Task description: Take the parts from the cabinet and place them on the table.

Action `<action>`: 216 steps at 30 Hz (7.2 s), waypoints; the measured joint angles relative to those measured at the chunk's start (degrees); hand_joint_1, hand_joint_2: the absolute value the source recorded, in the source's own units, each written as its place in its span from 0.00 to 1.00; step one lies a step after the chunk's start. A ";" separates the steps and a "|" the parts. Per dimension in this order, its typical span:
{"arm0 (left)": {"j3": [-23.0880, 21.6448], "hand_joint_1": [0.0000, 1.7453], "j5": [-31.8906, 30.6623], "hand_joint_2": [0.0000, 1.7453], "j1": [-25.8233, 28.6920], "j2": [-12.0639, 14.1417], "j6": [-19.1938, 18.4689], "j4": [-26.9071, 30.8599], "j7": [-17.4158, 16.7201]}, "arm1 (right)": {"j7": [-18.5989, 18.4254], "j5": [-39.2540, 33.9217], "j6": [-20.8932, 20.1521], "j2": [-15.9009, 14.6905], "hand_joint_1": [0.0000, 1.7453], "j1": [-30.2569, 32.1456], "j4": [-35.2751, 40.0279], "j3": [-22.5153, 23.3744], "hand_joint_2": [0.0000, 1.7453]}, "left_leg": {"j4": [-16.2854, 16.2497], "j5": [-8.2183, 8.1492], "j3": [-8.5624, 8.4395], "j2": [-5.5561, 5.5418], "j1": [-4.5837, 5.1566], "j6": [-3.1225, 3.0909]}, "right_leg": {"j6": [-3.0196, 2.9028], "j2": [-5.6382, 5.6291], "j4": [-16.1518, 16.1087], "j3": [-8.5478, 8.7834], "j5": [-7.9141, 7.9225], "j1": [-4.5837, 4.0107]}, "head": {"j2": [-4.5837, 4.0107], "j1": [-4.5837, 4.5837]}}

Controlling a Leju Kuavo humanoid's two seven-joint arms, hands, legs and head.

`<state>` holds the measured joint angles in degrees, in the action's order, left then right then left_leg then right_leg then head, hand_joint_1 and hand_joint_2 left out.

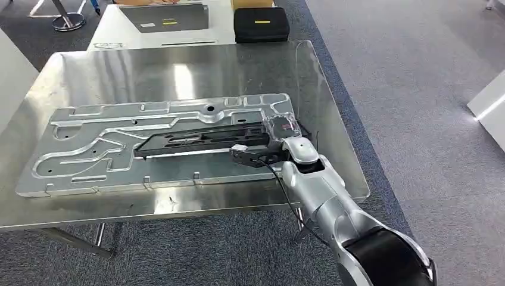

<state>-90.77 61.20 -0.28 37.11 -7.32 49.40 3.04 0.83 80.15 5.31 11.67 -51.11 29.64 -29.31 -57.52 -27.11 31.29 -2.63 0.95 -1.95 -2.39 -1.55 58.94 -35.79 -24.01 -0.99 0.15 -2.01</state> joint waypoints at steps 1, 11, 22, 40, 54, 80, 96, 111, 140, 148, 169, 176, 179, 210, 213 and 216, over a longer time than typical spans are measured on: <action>-0.02 0.00 -0.02 1.00 0.02 0.00 -0.04 0.00 -0.02 | -0.11 0.17 0.09 -0.22 1.00 -0.10 -0.22 0.02 1.00 | 0.00 0.00 -0.01 0.02 0.00 0.00 | 0.00 -0.02 0.00 0.00 0.01 0.01 | 0.00 0.00; -0.02 0.00 0.04 1.00 -0.01 0.00 0.63 0.18 -0.09 | -0.57 -0.46 -0.26 -1.51 0.00 -1.11 -2.03 2.27 0.00 | -0.01 0.00 -0.05 0.05 0.03 0.00 | 0.00 -0.05 0.00 0.05 0.00 0.02 | 0.00 0.00; -0.02 0.00 0.52 0.00 -0.01 0.02 1.03 0.81 -0.11 | 0.20 0.04 -0.72 -1.81 0.00 -0.56 -3.19 4.42 0.00 | -0.03 -0.01 -0.04 0.14 0.05 -0.01 | 0.01 -0.13 0.00 0.02 0.01 0.06 | 0.00 0.00; 0.00 0.00 4.11 0.00 0.64 1.75 4.44 6.67 -5.12 | 0.92 6.36 2.82 -0.17 0.00 4.68 7.90 6.14 0.00 | -0.01 -0.07 -0.03 0.15 0.04 -0.04 | 0.01 -0.14 0.00 0.01 -0.04 0.05 | 0.00 0.00; -0.07 0.00 5.66 0.00 2.48 3.43 6.38 15.78 -9.20 | 3.02 6.05 7.23 2.10 0.00 10.61 8.96 5.60 0.00 | -0.01 -0.11 0.04 0.14 0.05 -0.08 | -0.02 -0.14 0.00 -0.05 -0.07 0.06 | 0.00 0.00; -0.07 0.00 5.51 0.00 3.01 4.79 7.96 18.71 -9.27 | 3.85 5.97 9.24 2.19 0.00 14.10 17.21 3.21 0.00 | 0.42 0.89 0.07 0.74 0.13 -1.62 | 1.62 0.65 4.98 -1.97 -4.21 0.65 | 0.00 0.02; -0.11 0.00 6.12 0.00 3.32 5.40 10.69 21.75 -9.38 | 6.19 5.09 9.13 1.14 0.00 18.61 30.21 -0.22 0.00 | -7.05 -4.72 4.08 1.65 -0.14 1.65 | -1.85 2.11 -3.04 2.56 0.22 0.61 | 0.00 -0.39; -0.07 0.00 11.85 0.00 4.29 8.90 23.89 30.45 -0.48 | 6.69 2.73 5.95 -5.83 0.00 24.38 49.34 -7.32 0.00 | -0.93 0.20 1.04 1.96 -2.92 1.37 | 3.30 2.00 7.16 -4.74 -5.53 2.72 | 0.00 -0.28; -0.11 0.00 15.32 0.00 4.22 10.36 26.23 33.53 1.97 | 6.32 0.09 1.82 -11.17 0.00 25.70 60.92 -9.27 0.00 | -0.82 -1.45 -0.88 2.61 -2.43 1.38 | 2.25 2.13 1.82 -3.19 1.20 1.44 | 0.00 -0.24; -0.02 0.00 16.68 0.00 4.28 10.25 27.06 33.99 2.58 | 6.36 -2.12 -0.29 -11.47 0.00 25.61 60.09 -9.27 0.00 | -1.08 3.57 5.43 3.98 -1.81 0.67 | 1.89 2.25 10.58 0.60 -6.17 1.10 | 0.00 -0.22; -0.13 0.00 26.49 0.00 5.42 11.74 37.66 43.56 8.04 | 1.01 -4.35 4.18 -11.78 0.00 37.22 30.50 7.99 0.00 | 0.83 -2.78 -4.04 -0.18 -1.19 0.90 | 1.29 -3.12 -0.75 -2.06 2.96 0.44 | 0.00 -0.09; -0.09 0.00 28.65 0.00 4.92 10.64 42.58 47.32 8.63 | -8.25 -10.67 2.27 -13.25 0.00 43.05 5.23 32.01 0.00 | 1.02 0.77 -0.02 4.03 -2.01 -0.60 | 4.11 1.05 16.46 -5.92 -8.33 2.25 | 0.00 0.24; -0.07 0.00 28.72 0.00 4.40 9.20 42.77 47.32 7.78 | -11.30 -16.91 0.44 -14.32 0.00 47.21 -3.46 42.21 0.00 | -0.42 1.27 2.17 5.57 -2.28 0.10 | 5.00 2.78 7.38 1.98 -3.27 3.19 | 0.00 0.24; 2.62 0.00 28.81 0.00 3.39 5.92 35.80 41.05 6.12 | -9.97 -18.73 -9.60 -9.75 0.00 48.08 -14.49 70.03 0.00 | 0.60 0.21 0.13 8.07 -0.94 -1.00 | 5.50 3.74 5.76 3.70 -3.11 2.94 | 0.00 0.44; 3.13 0.00 28.83 0.00 3.88 5.77 35.78 40.78 6.03 | -9.77 -18.10 -10.01 -9.77 0.00 47.77 -14.64 70.05 0.00 | -0.26 0.77 0.72 10.11 -1.04 0.16 | 3.84 5.74 -1.58 7.84 -5.79 1.64 | 0.00 0.55; 3.63 0.00 28.81 0.00 3.84 5.66 35.74 40.72 6.03 | -9.68 -17.95 -10.21 -9.79 0.00 47.84 -14.79 70.07 0.00 | -0.62 0.44 1.02 9.78 -1.73 1.45 | 1.80 4.10 -2.75 6.83 -4.22 1.87 | 0.00 0.55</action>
<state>-87.14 90.01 3.56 42.77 28.41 90.12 9.07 -8.85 62.20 -4.89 1.88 -3.27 14.84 40.76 -58.13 -26.68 32.31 7.15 -0.78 -0.50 -0.59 2.55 56.20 -28.96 -28.23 0.88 0.15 -1.46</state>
